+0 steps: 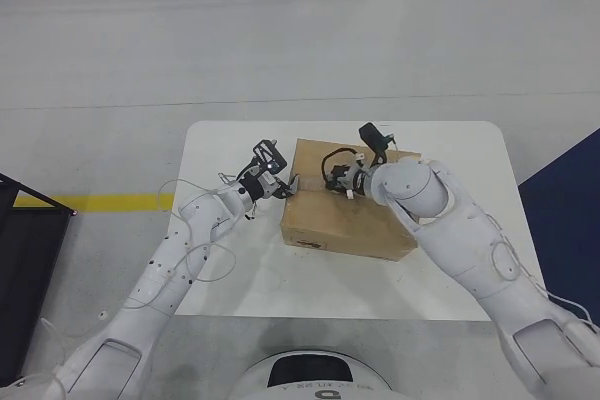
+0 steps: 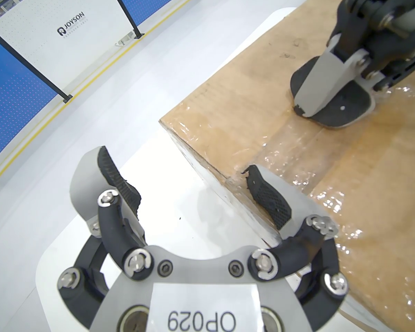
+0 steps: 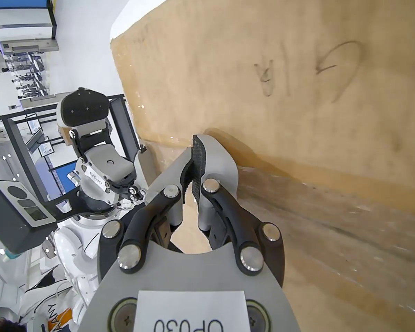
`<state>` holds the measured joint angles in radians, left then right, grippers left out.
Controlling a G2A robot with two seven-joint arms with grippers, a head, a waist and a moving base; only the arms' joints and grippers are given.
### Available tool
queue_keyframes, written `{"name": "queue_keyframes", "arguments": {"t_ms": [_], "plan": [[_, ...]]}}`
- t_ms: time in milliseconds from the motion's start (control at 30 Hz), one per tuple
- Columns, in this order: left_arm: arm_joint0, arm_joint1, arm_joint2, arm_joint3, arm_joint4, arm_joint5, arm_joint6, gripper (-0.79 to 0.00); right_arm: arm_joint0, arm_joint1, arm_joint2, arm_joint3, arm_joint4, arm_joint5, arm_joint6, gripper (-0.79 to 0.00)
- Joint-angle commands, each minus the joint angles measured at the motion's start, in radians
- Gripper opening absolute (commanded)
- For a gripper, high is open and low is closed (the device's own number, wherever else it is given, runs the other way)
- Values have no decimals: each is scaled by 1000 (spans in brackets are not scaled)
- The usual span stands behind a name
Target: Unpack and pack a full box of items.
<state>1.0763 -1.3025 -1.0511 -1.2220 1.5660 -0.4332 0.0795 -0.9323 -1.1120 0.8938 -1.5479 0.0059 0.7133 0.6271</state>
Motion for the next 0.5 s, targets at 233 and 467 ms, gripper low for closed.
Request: {"name": "queue_keyframes", "arguments": {"t_ms": [233, 467], "plan": [[0, 0, 0, 0, 0, 0, 0, 0, -110, 46, 115, -98, -80, 16, 36, -785], [0, 0, 0, 0, 0, 0, 0, 0, -180, 71, 197, -145, -106, 20, 61, -785]]}}
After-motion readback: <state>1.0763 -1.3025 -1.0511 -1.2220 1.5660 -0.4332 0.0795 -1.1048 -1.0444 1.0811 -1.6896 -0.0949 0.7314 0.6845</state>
